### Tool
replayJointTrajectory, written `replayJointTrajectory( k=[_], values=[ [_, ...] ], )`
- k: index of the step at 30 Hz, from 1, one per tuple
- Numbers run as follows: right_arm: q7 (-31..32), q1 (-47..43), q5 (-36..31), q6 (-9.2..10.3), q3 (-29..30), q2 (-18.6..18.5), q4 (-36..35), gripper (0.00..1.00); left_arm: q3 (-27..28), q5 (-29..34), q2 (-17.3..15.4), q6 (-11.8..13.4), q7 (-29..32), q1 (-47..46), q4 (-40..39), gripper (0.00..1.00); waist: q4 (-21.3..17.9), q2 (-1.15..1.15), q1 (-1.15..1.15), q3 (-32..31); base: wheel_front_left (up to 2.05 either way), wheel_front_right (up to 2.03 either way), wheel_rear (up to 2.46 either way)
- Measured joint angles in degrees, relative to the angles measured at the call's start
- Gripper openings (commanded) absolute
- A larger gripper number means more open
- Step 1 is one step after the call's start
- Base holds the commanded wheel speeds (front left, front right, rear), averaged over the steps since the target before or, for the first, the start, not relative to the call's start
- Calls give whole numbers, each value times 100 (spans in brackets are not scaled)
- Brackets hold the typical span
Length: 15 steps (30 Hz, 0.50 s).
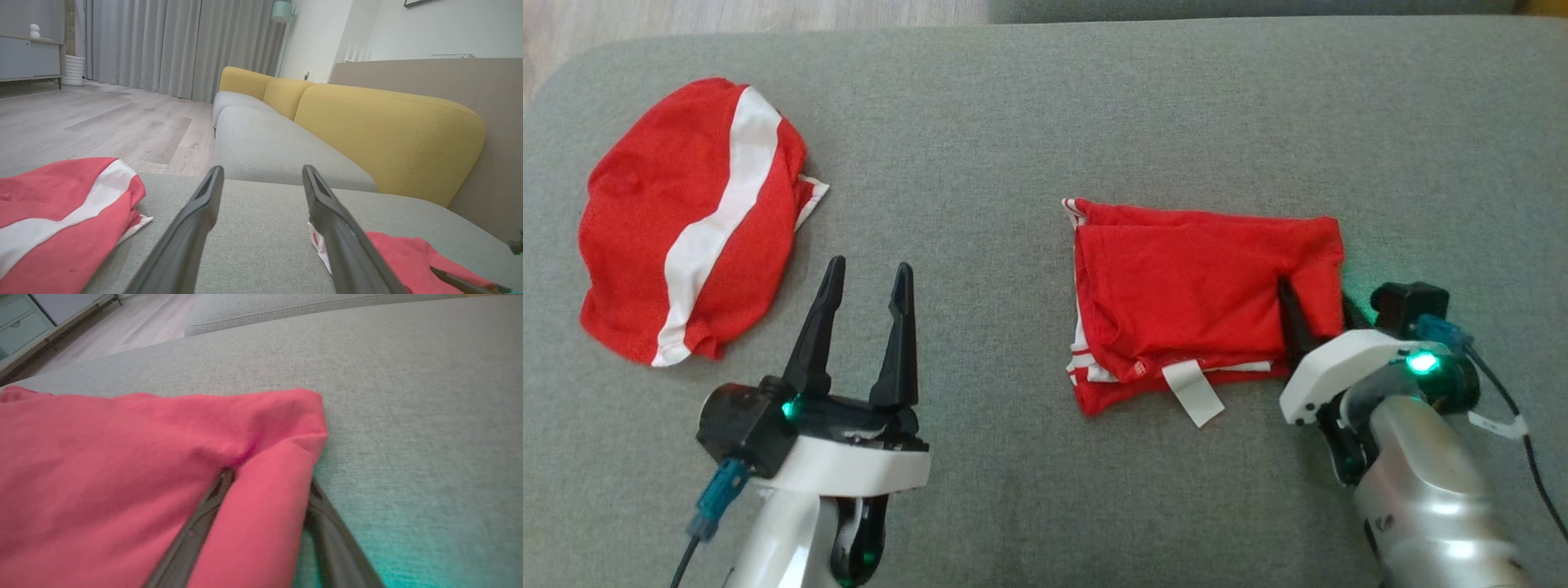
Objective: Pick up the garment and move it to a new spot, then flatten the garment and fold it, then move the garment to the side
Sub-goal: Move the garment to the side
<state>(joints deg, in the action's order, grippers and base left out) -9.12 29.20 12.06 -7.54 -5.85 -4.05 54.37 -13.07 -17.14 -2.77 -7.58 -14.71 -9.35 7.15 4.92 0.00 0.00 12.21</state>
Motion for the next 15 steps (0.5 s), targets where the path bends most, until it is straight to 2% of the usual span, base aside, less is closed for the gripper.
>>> replayJointTrajectory(
  k=[3,8,10,15],
  values=[
    [-136,107,-113,0,-34,47,183,0,9,0,1,0,0,-1,3,100,-25,0,0,-19,0,0,0],
    [-309,226,-699,0,55,-22,330,0,23,1,1,0,0,1,8,100,-129,0,0,-86,0,0,0],
    [-350,251,-932,0,116,-226,323,0,25,2,1,0,0,1,7,100,-178,0,0,-107,0,0,0],
    [-407,467,-1374,0,431,-1058,171,0,24,2,1,0,0,-1,2,100,-260,0,0,-90,0,0,0]
  ],
)
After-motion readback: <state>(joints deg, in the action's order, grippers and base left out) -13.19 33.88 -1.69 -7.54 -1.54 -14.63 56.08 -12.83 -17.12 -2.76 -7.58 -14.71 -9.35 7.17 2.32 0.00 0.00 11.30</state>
